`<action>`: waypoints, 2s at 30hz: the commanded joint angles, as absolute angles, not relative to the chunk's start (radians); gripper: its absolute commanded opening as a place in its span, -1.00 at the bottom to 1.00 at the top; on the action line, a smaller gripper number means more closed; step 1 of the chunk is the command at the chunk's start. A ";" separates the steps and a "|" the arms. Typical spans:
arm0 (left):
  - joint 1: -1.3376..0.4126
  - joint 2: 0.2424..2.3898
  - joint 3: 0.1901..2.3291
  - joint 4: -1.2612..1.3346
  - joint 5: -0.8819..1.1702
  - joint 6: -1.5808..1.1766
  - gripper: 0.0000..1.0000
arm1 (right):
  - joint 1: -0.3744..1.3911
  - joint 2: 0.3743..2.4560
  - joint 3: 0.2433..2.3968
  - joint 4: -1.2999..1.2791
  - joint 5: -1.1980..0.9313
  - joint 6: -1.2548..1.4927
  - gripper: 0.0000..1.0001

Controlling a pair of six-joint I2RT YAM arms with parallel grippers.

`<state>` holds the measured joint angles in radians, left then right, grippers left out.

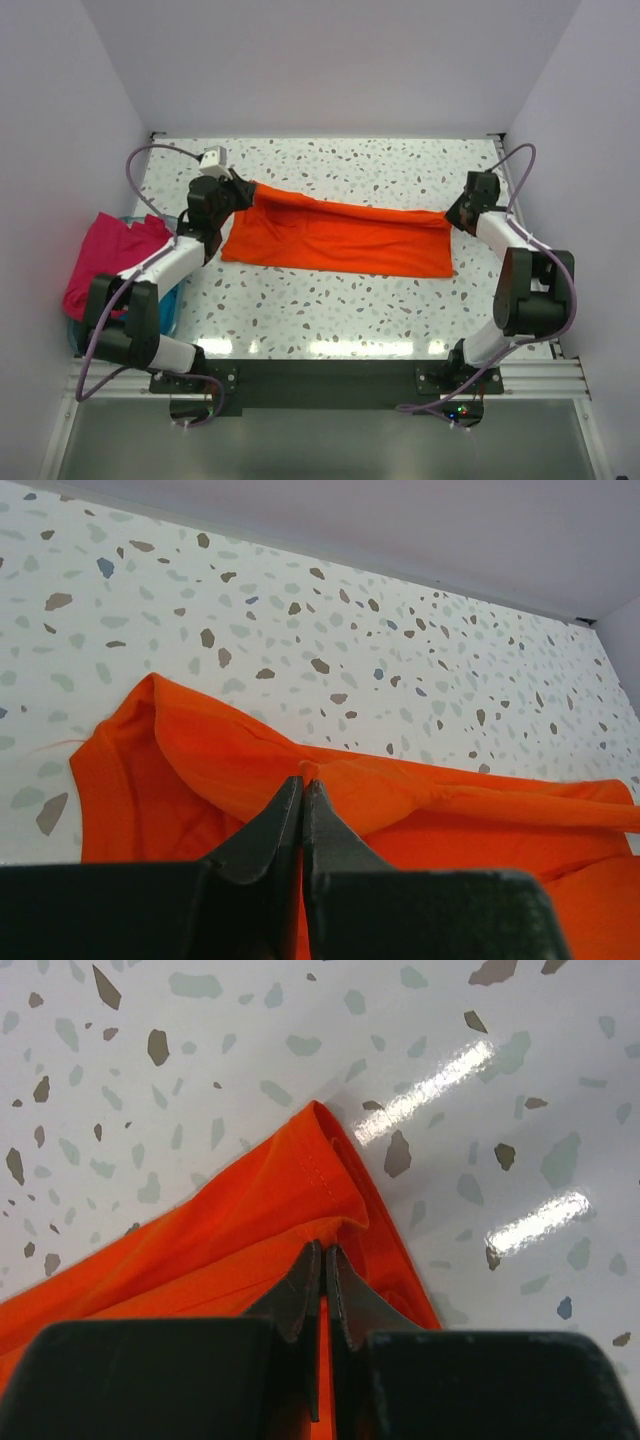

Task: Fold and stack the t-shirts
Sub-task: Fold the tshirt

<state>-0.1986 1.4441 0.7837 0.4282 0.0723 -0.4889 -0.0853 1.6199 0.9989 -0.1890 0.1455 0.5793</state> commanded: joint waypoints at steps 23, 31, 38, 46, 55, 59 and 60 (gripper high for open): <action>-0.215 1.190 0.546 0.309 -0.127 -0.721 -0.15 | 0.044 1.419 0.957 -0.224 0.096 0.512 0.04; -0.291 1.471 0.770 0.058 -0.248 -0.818 -0.25 | 0.159 1.589 1.091 -0.244 0.123 0.446 0.02; -0.322 1.604 0.848 0.120 -0.180 -0.764 0.11 | 0.209 1.701 1.164 -0.262 0.140 0.400 0.01; -0.385 1.724 0.966 0.103 -0.163 -0.723 0.26 | 0.229 1.750 1.178 -0.267 0.155 0.402 0.01; -0.426 1.868 1.160 0.065 -0.124 -0.577 0.27 | 0.232 1.715 1.124 -0.253 0.179 0.417 0.01; -0.454 1.922 1.239 0.003 -0.115 -0.534 0.14 | 0.232 1.706 1.112 -0.259 0.189 0.420 0.01; -0.460 1.928 1.241 0.002 -0.114 -0.528 0.10 | 0.232 1.703 1.111 -0.259 0.193 0.420 0.01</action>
